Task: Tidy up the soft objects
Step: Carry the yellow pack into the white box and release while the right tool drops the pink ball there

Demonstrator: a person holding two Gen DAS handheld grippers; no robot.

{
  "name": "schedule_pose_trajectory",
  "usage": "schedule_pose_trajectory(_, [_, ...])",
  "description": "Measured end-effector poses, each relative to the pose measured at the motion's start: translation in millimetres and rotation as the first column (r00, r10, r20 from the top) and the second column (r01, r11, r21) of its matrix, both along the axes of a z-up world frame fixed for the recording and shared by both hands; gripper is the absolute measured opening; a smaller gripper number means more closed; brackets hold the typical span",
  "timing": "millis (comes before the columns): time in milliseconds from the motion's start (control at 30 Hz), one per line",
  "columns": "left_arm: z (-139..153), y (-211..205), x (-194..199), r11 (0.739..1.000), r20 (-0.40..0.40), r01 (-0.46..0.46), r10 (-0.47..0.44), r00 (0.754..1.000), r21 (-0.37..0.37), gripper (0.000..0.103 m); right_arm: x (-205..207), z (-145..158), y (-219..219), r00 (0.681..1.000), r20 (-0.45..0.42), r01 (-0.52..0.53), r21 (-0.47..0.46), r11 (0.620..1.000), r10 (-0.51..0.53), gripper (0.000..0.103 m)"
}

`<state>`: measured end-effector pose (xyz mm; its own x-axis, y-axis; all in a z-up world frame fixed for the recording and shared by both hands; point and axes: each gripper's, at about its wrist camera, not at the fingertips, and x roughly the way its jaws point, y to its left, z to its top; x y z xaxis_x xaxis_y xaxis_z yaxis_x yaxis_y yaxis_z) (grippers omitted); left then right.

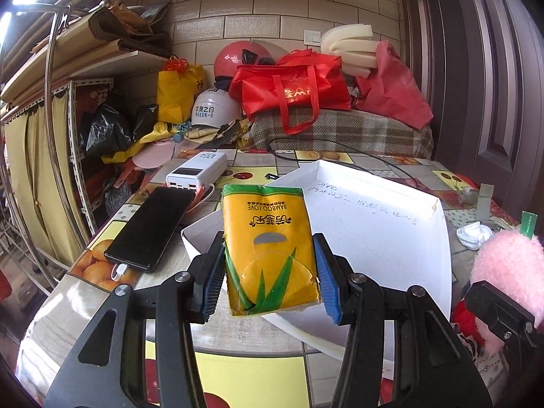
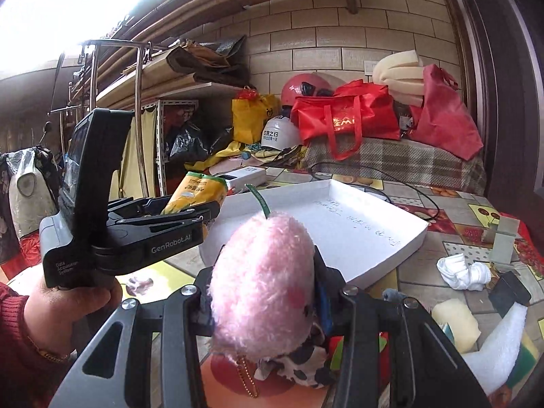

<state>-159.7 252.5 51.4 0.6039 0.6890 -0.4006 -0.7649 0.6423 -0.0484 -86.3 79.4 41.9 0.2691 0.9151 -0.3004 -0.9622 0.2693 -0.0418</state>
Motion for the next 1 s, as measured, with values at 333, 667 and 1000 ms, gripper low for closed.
schedule_pose_trajectory(333, [-4.5, 42.1, 36.8, 0.996, -0.038, -0.05, 0.048, 0.998, -0.074, 0.049, 51.4, 3.4, 58.2, 0.988, -0.071, 0.137, -0.025, 0.99, -0.139, 0.042])
schedule_pose_trajectory(667, [-6.4, 43.7, 45.3, 0.996, -0.069, -0.045, 0.04, 0.997, -0.074, 0.049, 60.6, -0.4, 81.6, 0.983, -0.113, 0.133, -0.099, 0.986, -0.144, 0.043])
schedule_pose_trajectory(1000, [-3.3, 40.8, 47.8, 0.996, -0.078, -0.076, 0.072, 0.994, -0.051, 0.05, 53.7, 5.2, 84.6, 0.989, -0.062, 0.132, -0.089, 0.987, -0.138, 0.047])
